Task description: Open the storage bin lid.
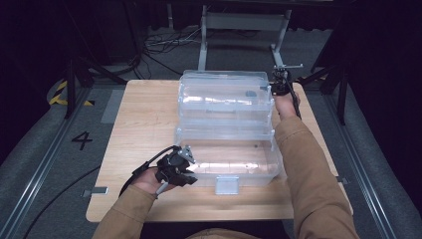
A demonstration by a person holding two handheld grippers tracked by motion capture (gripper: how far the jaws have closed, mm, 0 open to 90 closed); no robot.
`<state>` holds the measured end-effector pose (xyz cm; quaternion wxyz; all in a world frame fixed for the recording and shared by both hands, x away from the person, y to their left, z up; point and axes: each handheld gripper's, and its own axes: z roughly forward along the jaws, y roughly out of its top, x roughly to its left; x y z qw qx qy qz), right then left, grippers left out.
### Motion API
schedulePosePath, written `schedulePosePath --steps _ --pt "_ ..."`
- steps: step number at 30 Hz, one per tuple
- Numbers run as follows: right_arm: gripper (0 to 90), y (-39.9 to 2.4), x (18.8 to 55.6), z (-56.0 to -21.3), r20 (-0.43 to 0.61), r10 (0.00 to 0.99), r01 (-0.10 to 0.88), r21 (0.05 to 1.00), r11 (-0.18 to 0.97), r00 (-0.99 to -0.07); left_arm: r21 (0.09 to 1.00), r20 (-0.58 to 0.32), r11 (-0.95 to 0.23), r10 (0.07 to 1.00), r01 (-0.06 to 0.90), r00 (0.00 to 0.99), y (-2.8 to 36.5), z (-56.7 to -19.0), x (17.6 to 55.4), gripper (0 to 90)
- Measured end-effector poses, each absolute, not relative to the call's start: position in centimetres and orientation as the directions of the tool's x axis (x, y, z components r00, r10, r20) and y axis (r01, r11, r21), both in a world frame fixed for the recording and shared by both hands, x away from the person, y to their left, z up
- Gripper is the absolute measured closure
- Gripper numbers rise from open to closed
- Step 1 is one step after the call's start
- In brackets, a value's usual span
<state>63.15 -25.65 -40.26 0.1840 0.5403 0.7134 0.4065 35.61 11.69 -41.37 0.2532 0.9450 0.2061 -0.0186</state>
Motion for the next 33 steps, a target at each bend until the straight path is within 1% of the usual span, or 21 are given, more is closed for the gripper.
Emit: schedulePosePath --steps 6,7,8,9,10,11,12,14,17,21,23,25,27,29,33 --pt "77.5 -25.7 63.1 -40.1 0.193 0.911 0.611 0.788 0.078 -0.365 0.474 -0.138 -0.786 0.379 0.397 0.915 11.7 -41.4 35.6 75.8" --pt "75.0 -25.7 63.1 -40.0 0.188 0.912 0.61 0.788 0.081 -0.364 0.471 -0.14 -0.785 0.383 0.402 0.913 11.7 -41.4 35.6 75.7" --pt "70.4 -25.7 63.0 -39.9 0.174 0.914 0.6 0.795 0.09 -0.367 0.466 -0.137 -0.79 0.379 0.397 0.915 11.7 -41.3 35.7 75.7" --pt "70.4 -25.7 63.0 -39.9 0.174 0.914 0.6 0.795 0.09 -0.367 0.466 -0.137 -0.79 0.379 0.397 0.915 11.7 -41.3 35.7 75.6" --pt "63.9 -26.0 62.8 -39.4 0.17 0.921 0.582 0.81 0.072 -0.351 0.469 -0.142 -0.785 0.385 0.405 0.912 11.7 -41.3 35.6 75.6" --pt "61.3 -26.1 62.7 -39.2 0.177 0.923 0.576 0.815 0.057 -0.342 0.469 -0.142 -0.785 0.385 0.405 0.912 11.7 -41.3 35.6 75.5" --pt "61.3 -26.1 62.7 -39.2 0.177 0.923 0.576 0.815 0.057 -0.342 0.468 -0.144 -0.784 0.387 0.407 0.911 11.7 -41.3 35.6 75.5" --pt "58.2 -26.5 62.5 -38.8 0.193 0.924 0.571 0.82 0.033 -0.331 0.47 -0.144 -0.783 0.386 0.407 0.911 11.6 -41.3 35.7 75.4" --pt "55.1 -26.9 62.1 -38.2 0.177 0.929 0.567 0.823 0.042 -0.324 0.462 -0.148 -0.786 0.389 0.412 0.909 11.6 -41.3 35.7 75.2" --pt "55.2 -27.6 61.3 -37.0 0.163 0.931 0.557 0.829 0.051 -0.328 0.455 -0.175 -0.784 0.387 0.423 0.905 11.7 -41.2 36.0 74.8" --pt "59.3 -27.8 60.9 -36.4 0.148 0.93 0.554 0.83 0.069 -0.337 0.45 -0.185 -0.783 0.39 0.43 0.902 11.7 -41.2 36.0 74.6" --pt "60.1 -28.0 60.4 -35.8 0.147 0.928 0.553 0.83 0.073 -0.343 0.435 -0.197 -0.789 0.387 0.434 0.901 11.7 -41.2 36.1 71.6" --pt "59.3 -28.4 59.9 -35.2 0.167 0.921 0.556 0.829 0.062 -0.351 0.43 -0.209 -0.792 0.38 0.434 0.901 11.7 -41.1 36.2 66.9" --pt "59.3 -28.6 59.4 -34.7 0.16 0.92 0.555 0.829 0.071 -0.358 0.431 -0.208 -0.797 0.368 0.423 0.906 11.7 -41.0 36.0 61.4" --pt "60.2 -28.9 58.1 -33.5 0.127 0.915 0.55 0.827 0.115 -0.383 0.464 -0.23 -0.77 0.373 0.438 0.899 12.4 -40.4 35.9 57.9"
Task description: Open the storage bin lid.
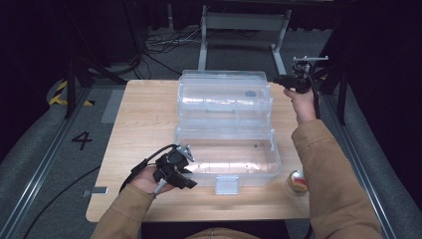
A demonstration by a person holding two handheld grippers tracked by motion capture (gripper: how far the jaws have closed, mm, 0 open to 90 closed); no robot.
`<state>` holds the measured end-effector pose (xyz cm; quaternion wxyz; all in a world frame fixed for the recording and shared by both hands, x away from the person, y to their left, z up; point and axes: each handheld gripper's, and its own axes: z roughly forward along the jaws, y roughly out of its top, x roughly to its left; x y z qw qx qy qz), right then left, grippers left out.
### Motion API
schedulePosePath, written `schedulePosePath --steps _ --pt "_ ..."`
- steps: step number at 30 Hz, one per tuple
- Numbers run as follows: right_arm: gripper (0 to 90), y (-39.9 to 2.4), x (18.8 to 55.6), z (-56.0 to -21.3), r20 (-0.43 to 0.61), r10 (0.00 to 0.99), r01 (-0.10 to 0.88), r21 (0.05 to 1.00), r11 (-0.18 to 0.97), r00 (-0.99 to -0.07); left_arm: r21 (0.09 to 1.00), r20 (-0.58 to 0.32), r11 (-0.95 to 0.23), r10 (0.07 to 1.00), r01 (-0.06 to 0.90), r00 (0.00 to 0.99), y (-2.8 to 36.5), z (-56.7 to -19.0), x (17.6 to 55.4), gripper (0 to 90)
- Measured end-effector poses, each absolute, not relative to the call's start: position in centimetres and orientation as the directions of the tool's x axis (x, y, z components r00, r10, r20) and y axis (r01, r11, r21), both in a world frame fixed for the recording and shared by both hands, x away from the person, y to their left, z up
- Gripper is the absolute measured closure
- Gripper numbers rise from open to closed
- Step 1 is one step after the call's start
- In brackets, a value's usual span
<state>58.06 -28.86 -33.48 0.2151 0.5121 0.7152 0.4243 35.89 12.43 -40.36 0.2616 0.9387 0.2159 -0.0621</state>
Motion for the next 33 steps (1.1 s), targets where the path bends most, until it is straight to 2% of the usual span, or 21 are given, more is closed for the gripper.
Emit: schedulePosePath --steps 3,10,17,30,33 --pt "58.1 -29.0 56.9 -32.8 0.109 0.91 0.538 0.832 0.138 -0.401 0.486 -0.238 -0.748 0.385 0.452 0.892 13.2 -39.7 36.1 55.0" --pt "46.3 -29.4 52.9 -31.6 0.07 0.879 0.481 0.856 0.19 -0.472 0.543 -0.235 -0.701 0.402 0.462 0.885 14.8 -38.3 36.6 52.0" --pt "40.3 -30.0 49.8 -31.0 0.039 0.851 0.455 0.858 0.24 -0.523 0.572 -0.216 -0.668 0.437 0.475 0.873 16.0 -37.4 37.0 50.9" --pt "33.0 -32.0 43.7 -31.0 0.026 0.852 0.414 0.881 0.227 -0.522 0.613 -0.204 -0.581 0.538 0.536 0.818 18.4 -36.4 38.3 50.9" --pt "31.4 -32.9 42.2 -31.2 0.05 0.851 0.412 0.889 0.2 -0.522 0.619 -0.207 -0.557 0.565 0.554 0.799 18.9 -36.3 38.7 50.9"
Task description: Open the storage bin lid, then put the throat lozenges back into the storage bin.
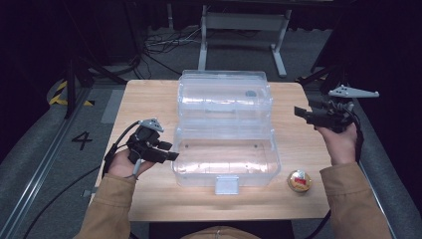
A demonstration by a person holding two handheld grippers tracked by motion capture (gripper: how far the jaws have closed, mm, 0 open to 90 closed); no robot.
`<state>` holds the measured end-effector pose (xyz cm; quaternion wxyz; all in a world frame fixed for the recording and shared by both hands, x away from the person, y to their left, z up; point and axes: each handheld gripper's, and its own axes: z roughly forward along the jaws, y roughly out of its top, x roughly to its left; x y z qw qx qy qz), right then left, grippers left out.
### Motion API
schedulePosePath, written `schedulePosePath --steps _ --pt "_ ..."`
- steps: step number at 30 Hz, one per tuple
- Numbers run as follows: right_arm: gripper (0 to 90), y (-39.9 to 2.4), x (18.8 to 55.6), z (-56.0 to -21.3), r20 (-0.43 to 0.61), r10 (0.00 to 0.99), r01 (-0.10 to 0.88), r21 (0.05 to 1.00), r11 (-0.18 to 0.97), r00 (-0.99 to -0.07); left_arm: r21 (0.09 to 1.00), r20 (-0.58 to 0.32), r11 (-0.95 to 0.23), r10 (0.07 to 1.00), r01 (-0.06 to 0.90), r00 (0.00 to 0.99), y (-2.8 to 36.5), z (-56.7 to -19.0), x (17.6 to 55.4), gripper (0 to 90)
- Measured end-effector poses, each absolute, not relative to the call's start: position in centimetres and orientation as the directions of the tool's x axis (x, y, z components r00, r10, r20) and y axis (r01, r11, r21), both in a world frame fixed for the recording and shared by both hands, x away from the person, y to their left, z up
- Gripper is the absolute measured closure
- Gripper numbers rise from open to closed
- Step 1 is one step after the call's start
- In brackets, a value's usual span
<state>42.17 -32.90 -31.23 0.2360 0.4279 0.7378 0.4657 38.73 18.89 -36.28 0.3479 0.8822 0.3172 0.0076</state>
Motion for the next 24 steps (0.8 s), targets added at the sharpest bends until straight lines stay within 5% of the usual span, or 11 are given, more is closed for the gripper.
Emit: schedulePosePath --steps 9,24 --pt "20.5 -33.8 38.5 -31.9 0.08 0.823 0.431 0.878 0.209 -0.563 0.627 -0.212 -0.527 0.593 0.574 0.777 19.6 -36.2 39.3 51.1" --pt "21.9 -35.2 37.6 -33.7 0.068 0.845 0.493 0.835 0.242 -0.53 0.632 -0.199 -0.508 0.624 0.585 0.756 20.5 -36.0 39.3 51.1"
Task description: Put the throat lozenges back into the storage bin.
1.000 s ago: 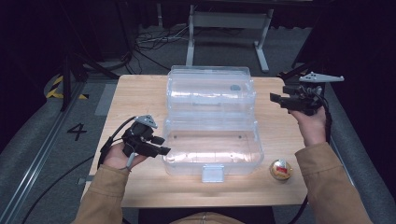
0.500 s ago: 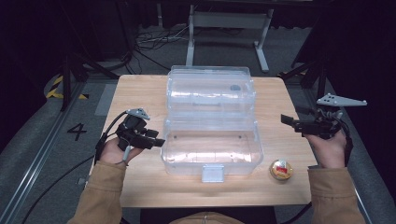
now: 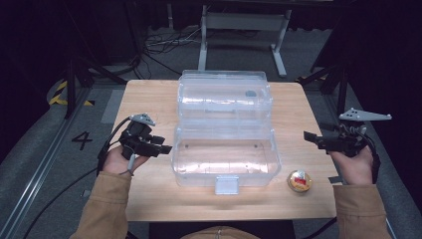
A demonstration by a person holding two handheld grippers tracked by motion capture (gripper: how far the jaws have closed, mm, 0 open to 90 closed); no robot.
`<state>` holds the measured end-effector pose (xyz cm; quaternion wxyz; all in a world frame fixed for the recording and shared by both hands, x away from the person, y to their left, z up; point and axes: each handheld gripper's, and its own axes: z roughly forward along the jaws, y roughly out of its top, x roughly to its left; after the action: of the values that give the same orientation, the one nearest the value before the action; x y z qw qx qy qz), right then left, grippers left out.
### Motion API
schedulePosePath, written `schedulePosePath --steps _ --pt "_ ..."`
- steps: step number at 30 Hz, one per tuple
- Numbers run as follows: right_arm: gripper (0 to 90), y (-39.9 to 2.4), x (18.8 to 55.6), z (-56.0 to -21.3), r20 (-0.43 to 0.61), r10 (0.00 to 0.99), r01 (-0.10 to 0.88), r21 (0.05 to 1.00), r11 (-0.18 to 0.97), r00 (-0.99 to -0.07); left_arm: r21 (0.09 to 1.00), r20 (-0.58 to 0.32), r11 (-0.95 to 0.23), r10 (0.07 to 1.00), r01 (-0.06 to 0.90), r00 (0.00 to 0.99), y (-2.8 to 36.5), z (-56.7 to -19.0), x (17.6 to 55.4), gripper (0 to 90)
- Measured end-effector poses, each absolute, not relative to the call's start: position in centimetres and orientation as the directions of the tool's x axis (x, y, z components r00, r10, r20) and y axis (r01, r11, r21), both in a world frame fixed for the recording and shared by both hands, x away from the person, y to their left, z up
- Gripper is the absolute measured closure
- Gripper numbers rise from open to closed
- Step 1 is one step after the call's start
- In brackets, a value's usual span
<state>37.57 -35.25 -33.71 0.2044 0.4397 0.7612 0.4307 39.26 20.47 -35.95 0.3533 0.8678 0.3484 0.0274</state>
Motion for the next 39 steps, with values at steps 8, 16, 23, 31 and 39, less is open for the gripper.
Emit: schedulePosePath --steps 8,16,23,31,39 --pt "21.8 -35.3 37.1 -34.7 0.045 0.845 0.54 0.788 0.297 -0.532 0.63 -0.199 -0.505 0.629 0.59 0.751 20.8 -35.9 39.3 51.1" --pt "21.8 -34.8 36.9 -37.1 0.05 0.829 0.615 0.695 0.371 -0.556 0.627 -0.203 -0.507 0.628 0.592 0.751 20.8 -36.0 39.3 50.9" --pt "20.3 -34.0 36.9 -38.6 0.066 0.812 0.658 0.625 0.419 -0.58 0.622 -0.204 -0.507 0.631 0.596 0.749 20.9 -36.1 39.4 50.9" --pt "19.2 -32.8 37.1 -40.3 0.06 0.798 0.689 0.546 0.477 -0.6 0.613 -0.206 -0.513 0.63 0.601 0.749 20.9 -36.3 39.5 50.8" --pt "17.0 -32.1 37.3 -42.0 0.059 0.782 0.717 0.446 0.536 -0.621 0.612 -0.208 -0.51 0.634 0.605 0.745 20.9 -36.4 39.6 50.8"
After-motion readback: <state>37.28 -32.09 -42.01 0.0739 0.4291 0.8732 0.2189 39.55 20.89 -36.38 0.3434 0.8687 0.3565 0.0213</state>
